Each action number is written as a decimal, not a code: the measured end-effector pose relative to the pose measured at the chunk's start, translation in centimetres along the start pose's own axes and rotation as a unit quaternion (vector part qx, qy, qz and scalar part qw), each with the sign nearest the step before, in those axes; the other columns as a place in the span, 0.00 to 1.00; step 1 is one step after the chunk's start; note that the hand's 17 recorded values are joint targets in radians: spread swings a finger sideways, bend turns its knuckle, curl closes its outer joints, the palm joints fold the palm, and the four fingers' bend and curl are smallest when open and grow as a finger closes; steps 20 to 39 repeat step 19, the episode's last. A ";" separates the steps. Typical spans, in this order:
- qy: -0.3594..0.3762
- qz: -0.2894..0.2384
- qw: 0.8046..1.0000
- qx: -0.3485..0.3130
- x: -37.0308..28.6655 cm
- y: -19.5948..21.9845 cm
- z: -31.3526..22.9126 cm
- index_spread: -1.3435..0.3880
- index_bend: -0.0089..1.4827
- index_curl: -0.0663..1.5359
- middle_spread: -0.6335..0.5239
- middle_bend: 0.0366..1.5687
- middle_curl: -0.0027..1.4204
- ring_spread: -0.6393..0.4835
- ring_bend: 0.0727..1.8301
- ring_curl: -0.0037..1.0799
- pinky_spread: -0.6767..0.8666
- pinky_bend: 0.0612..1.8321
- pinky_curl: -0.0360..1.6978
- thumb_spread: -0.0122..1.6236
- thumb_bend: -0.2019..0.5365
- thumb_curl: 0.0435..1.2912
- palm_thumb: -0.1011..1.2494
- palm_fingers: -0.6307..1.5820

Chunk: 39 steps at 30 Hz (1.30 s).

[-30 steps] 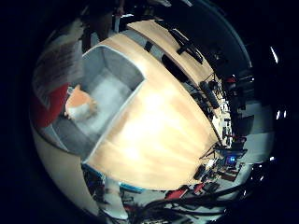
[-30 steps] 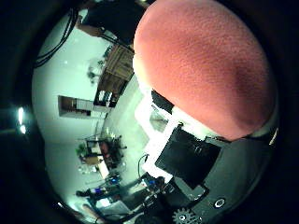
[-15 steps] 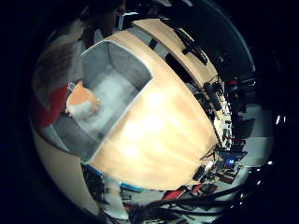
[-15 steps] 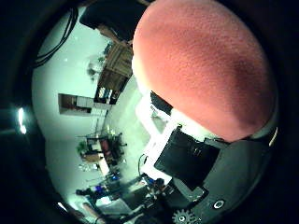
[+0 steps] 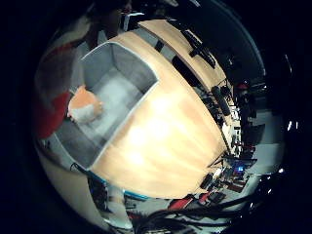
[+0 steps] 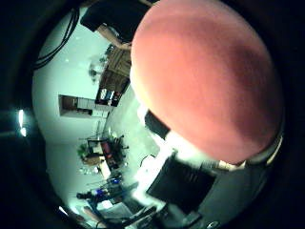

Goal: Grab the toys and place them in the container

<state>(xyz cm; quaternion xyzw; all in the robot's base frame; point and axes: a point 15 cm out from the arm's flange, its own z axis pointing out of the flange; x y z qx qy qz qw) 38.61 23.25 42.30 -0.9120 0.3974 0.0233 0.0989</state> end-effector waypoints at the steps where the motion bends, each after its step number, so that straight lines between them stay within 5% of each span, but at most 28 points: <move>1: 0.005 0.000 1.000 -0.007 0.2 0.3 0.1 0.42 0.21 0.56 0.30 0.37 0.49 0.35 0.48 0.43 0.41 0.30 0.30 0.62 0.19 0.12 0.18 0.31; 4: 0.011 -0.003 1.000 -0.020 0.6 0.9 0.3 0.44 0.18 0.50 0.36 0.26 0.42 0.44 0.34 0.33 0.53 0.27 0.26 0.56 0.20 0.13 0.13 0.25; 12: 0.011 -0.010 1.000 -0.021 0.7 0.9 0.4 0.48 0.11 0.38 0.43 0.14 0.33 0.54 0.22 0.25 0.64 0.22 0.22 0.50 0.22 0.17 0.09 0.27; 39: 0.011 -0.010 1.000 -0.022 0.7 0.9 0.5 0.50 0.11 0.32 0.44 0.12 0.30 0.55 0.19 0.24 0.65 0.19 0.20 0.49 0.23 0.19 0.08 0.29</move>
